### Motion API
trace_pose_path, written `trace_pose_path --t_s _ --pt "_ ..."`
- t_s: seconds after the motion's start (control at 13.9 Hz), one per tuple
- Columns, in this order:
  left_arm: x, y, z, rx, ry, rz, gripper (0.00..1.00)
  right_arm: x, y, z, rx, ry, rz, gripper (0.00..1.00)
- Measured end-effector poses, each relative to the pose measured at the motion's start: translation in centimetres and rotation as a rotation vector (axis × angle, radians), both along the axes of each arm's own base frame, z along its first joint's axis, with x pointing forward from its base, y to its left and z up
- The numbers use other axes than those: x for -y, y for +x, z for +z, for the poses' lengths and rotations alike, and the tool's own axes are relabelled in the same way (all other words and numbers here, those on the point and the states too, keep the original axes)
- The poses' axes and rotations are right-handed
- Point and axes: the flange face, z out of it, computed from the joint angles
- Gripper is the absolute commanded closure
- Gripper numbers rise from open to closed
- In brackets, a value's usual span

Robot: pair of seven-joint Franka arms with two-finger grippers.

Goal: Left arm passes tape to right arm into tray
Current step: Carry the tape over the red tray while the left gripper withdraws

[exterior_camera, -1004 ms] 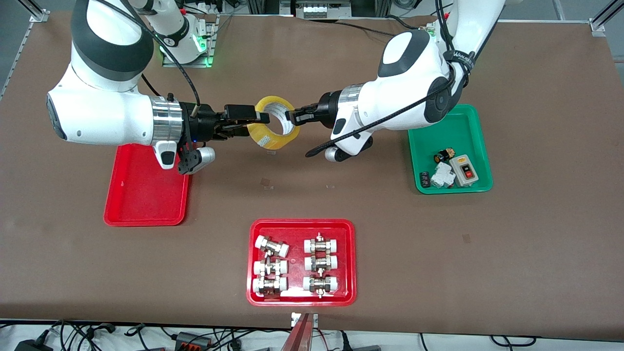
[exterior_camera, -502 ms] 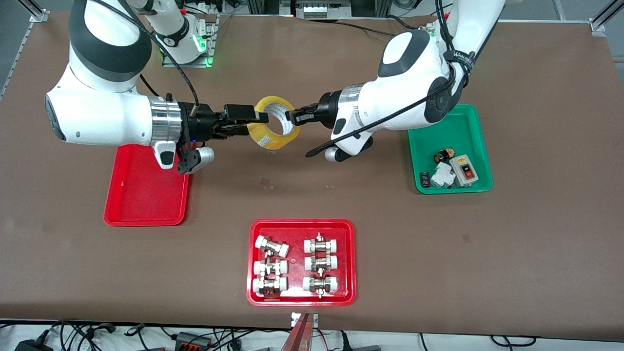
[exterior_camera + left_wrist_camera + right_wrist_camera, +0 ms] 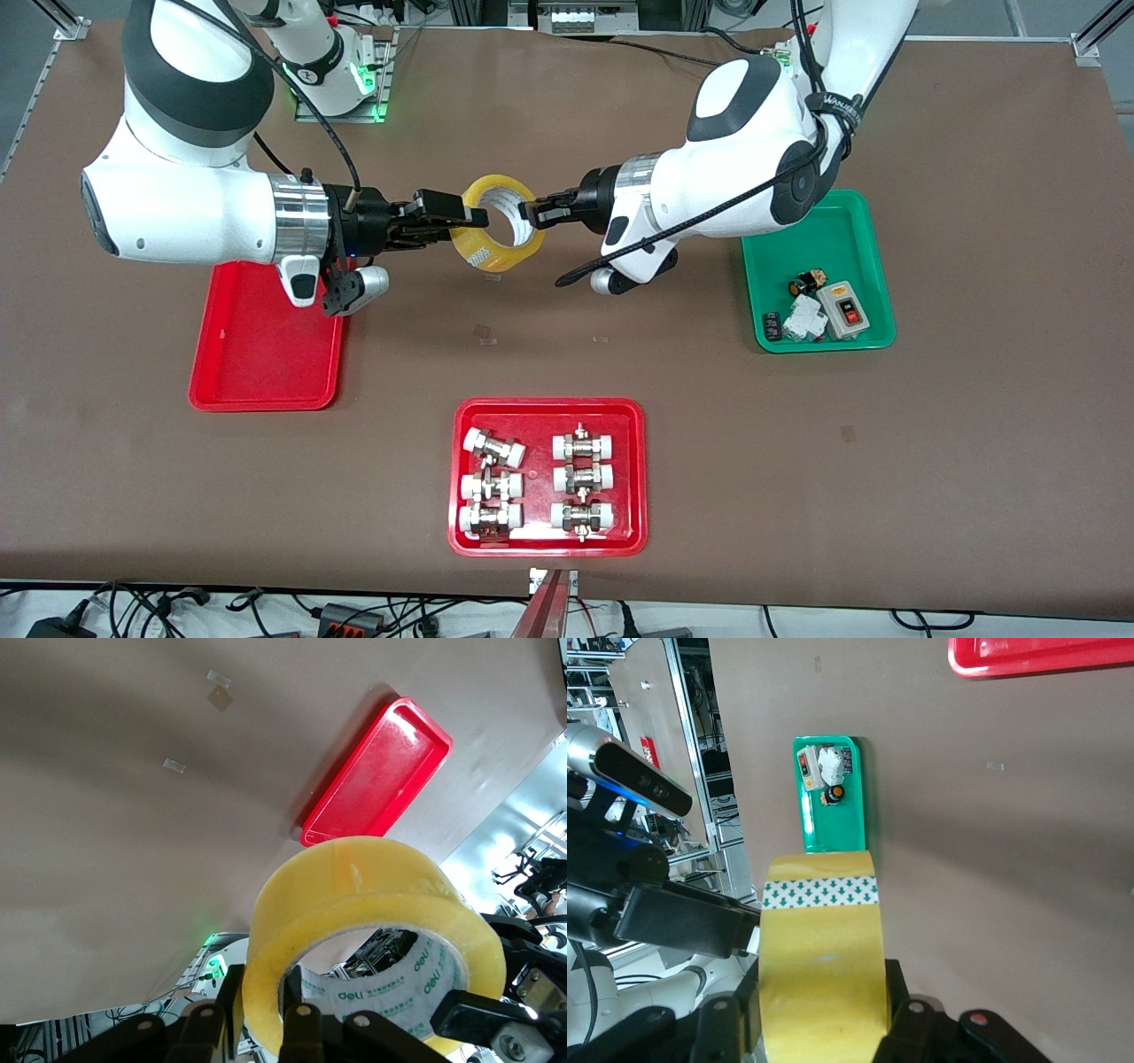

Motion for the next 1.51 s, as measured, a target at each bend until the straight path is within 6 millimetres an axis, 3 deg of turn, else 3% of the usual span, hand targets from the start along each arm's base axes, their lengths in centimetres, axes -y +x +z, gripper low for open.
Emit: trace_pose_path --t_s 0.22,0.29,0.36,0.57,0.79,0.93,1.08,1.22,1.29,1.51 --pt "0.0 0.0 0.0 0.0 0.0 0.0 0.96 0.0 0.0 0.0 0.0 0.0 0.0 0.52" --pt "0.0 0.0 0.0 0.0 0.0 0.0 0.63 0.0 0.0 0.0 0.0 0.0 0.0 0.52" --pt "0.0 0.0 0.0 0.0 0.0 0.0 0.01 0.0 0.0 0.0 0.0 0.0 0.0 0.52" --pt "-0.3 0.5 1.2 0.005 -0.006 0.021 0.0 0.0 0.1 -0.3 -0.004 -0.002 -0.001 0.52" --pt "-2.4 1.3 2.7 0.021 0.028 0.024 0.0 0.1 0.2 -0.4 -0.005 -0.003 -0.003 0.52" --pt "-5.6 1.4 4.0 0.038 0.12 -0.037 0.0 0.7 0.4 -0.7 -0.008 -0.011 -0.011 0.52" --pt "-10.8 1.9 4.9 0.086 0.202 -0.144 0.0 2.8 1.3 -2.0 -0.019 -0.023 -0.039 0.52" --pt "-16.6 3.3 5.0 0.162 0.272 -0.233 0.0 7.4 3.1 -4.6 -0.036 -0.037 -0.082 0.52" --pt "-19.2 3.9 4.6 0.196 0.309 -0.279 0.0 10.7 4.2 -6.4 -0.046 -0.06 -0.114 0.52" --pt "-26.3 5.4 3.3 0.284 0.418 -0.445 0.0 23.5 6.4 -12.8 -0.109 -0.082 -0.208 0.52"
